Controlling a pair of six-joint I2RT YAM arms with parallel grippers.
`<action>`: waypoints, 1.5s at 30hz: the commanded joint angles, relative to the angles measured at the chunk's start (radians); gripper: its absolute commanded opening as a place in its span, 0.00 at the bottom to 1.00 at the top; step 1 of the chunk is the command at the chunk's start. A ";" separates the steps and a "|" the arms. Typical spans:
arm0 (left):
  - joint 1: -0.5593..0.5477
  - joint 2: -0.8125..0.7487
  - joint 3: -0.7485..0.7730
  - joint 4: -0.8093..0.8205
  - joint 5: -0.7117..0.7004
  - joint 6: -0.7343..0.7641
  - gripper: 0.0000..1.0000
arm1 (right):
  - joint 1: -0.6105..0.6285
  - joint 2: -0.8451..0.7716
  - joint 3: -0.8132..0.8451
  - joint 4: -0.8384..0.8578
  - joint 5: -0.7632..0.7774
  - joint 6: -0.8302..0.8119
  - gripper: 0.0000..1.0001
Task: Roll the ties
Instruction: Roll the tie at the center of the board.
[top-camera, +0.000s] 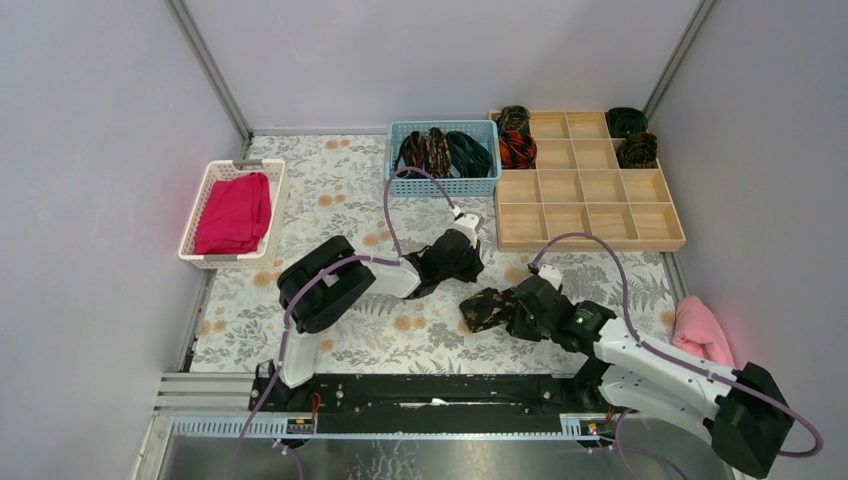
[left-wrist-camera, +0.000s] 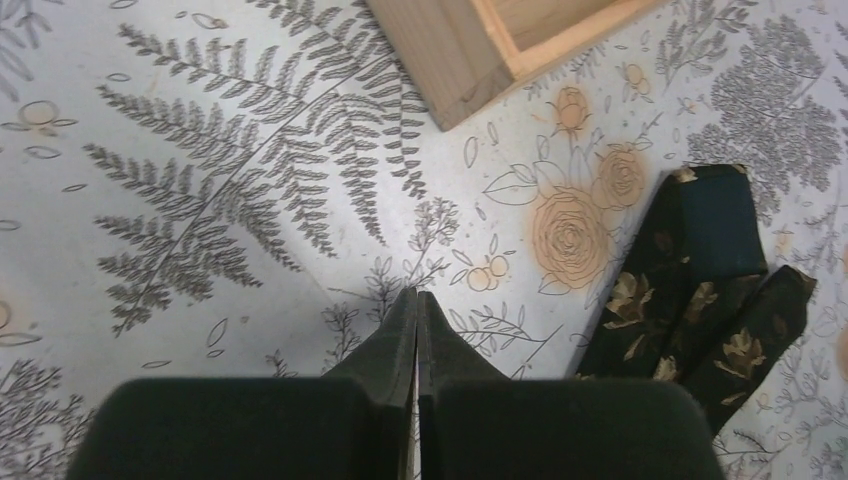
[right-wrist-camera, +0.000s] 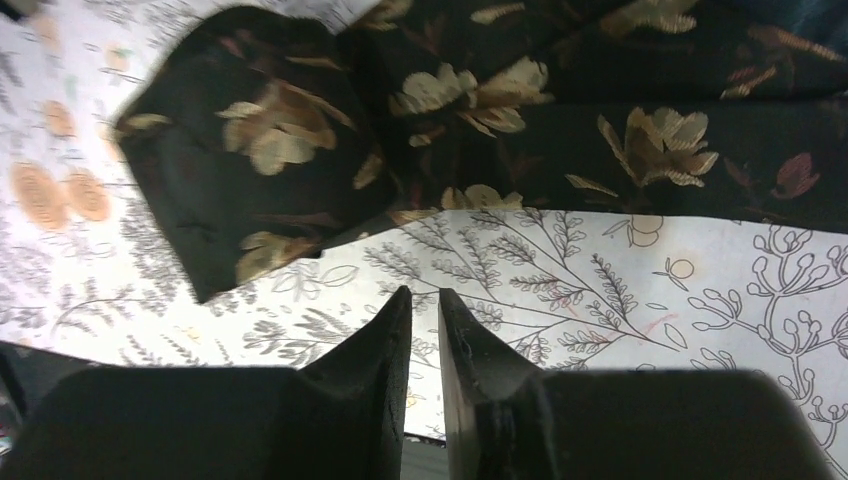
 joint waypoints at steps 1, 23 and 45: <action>0.005 0.043 -0.004 0.057 0.122 -0.015 0.00 | 0.034 0.061 -0.046 0.070 0.032 0.059 0.22; 0.043 -0.006 -0.159 0.086 0.105 -0.029 0.00 | 0.135 0.577 0.107 0.352 0.134 -0.020 0.15; 0.157 -0.398 -0.145 -0.173 -0.331 -0.140 0.10 | 0.326 0.369 0.364 -0.221 0.560 -0.036 0.48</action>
